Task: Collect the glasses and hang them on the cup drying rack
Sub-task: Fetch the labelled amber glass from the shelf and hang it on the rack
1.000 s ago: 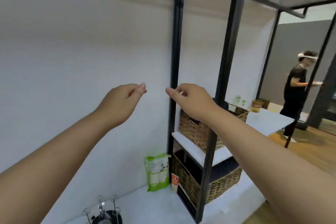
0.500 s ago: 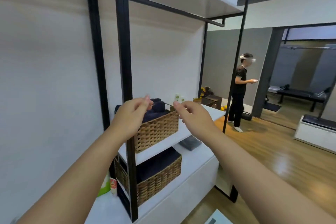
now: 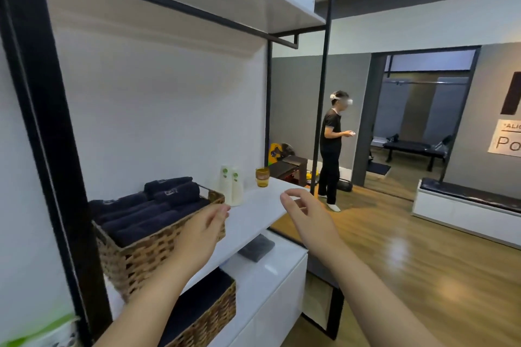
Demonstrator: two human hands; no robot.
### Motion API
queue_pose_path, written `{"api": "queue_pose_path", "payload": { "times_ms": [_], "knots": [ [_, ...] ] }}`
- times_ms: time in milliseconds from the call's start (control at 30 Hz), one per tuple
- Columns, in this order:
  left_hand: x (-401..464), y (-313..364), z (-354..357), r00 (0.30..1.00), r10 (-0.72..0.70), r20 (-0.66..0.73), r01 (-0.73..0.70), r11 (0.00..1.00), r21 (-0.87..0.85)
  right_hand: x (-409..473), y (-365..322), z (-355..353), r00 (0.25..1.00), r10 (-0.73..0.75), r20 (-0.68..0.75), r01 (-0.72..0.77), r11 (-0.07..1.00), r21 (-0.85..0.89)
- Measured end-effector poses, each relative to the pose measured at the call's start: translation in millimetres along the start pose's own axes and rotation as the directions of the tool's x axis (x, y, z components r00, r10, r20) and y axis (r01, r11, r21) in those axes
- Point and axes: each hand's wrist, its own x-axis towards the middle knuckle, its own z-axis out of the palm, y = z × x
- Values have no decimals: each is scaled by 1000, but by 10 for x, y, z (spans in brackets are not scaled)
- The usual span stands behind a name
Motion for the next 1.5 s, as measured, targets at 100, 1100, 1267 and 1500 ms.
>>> {"api": "queue_pose_path", "payload": {
  "times_ms": [100, 1100, 1267, 1500],
  "knots": [
    [649, -278, 242, 1000, -10, 9, 9, 998, 60, 500, 245, -73, 1000, 15, -12, -15, 1000, -20],
    [4448, -1202, 3000, 980, -133, -148, 182, 903, 389, 5297, 2852, -708, 935, -156, 319, 232, 948, -218],
    [4837, -1725, 3380, 944, -249, -217, 312, 888, 339, 5538, 3176, -370, 908, -181, 377, 258, 952, -164],
    [5549, -2581, 3687, 897, -366, -249, 411, 897, 162, 5908, 3482, 78, 879, -223, 423, 331, 922, -202]
  ]
}}
